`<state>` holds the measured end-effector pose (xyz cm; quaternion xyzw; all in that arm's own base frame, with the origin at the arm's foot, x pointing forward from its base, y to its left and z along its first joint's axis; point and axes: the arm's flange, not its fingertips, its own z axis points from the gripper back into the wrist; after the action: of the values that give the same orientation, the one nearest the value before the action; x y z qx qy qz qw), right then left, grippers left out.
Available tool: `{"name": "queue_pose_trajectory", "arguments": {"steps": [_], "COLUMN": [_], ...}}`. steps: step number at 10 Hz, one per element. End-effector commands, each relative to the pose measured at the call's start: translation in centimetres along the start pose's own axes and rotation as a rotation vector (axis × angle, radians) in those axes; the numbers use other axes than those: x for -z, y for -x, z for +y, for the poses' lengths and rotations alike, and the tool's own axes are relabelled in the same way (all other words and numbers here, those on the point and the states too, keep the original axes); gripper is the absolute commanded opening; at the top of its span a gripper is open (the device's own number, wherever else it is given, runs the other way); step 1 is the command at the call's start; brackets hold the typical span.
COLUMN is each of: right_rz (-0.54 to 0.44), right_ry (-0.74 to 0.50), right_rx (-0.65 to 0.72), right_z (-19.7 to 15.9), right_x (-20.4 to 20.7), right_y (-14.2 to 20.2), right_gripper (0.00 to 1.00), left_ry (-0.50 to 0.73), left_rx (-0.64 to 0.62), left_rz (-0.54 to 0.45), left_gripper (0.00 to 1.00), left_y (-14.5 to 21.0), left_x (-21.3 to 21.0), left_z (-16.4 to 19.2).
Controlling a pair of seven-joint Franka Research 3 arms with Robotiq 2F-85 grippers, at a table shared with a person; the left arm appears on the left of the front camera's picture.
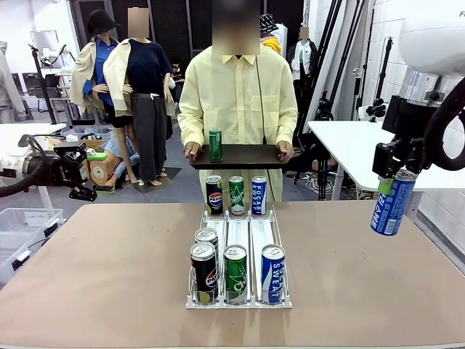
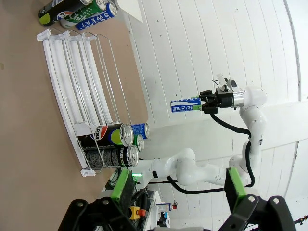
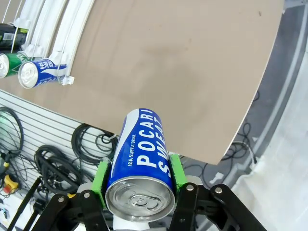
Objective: Retrieve and hand over the desired beverage to the person.
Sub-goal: Place the picked can on the Handle tray extended by the person.
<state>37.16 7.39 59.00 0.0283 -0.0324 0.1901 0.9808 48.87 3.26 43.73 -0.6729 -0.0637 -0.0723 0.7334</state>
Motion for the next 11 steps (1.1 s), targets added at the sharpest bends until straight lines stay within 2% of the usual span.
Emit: {"name": "queue_pose_trajectory", "arguments": {"steps": [1,11], "right_rz": [-0.008,-0.008], "right_ry": [0.002,0.002], "right_rx": [0.010,0.010], "right_z": [0.21,0.21], "right_x": [-0.40,-0.40], "right_y": [-0.09,-0.09], "right_gripper": [0.00,0.00], "left_ry": [0.000,0.000], "left_rx": [0.003,0.003], "left_rz": [-0.002,-0.002], "left_gripper": [1.00,1.00], "left_y": [-0.02,-0.02], "left_x": [-0.10,-0.10], "left_z": [-0.11,-0.11]}}
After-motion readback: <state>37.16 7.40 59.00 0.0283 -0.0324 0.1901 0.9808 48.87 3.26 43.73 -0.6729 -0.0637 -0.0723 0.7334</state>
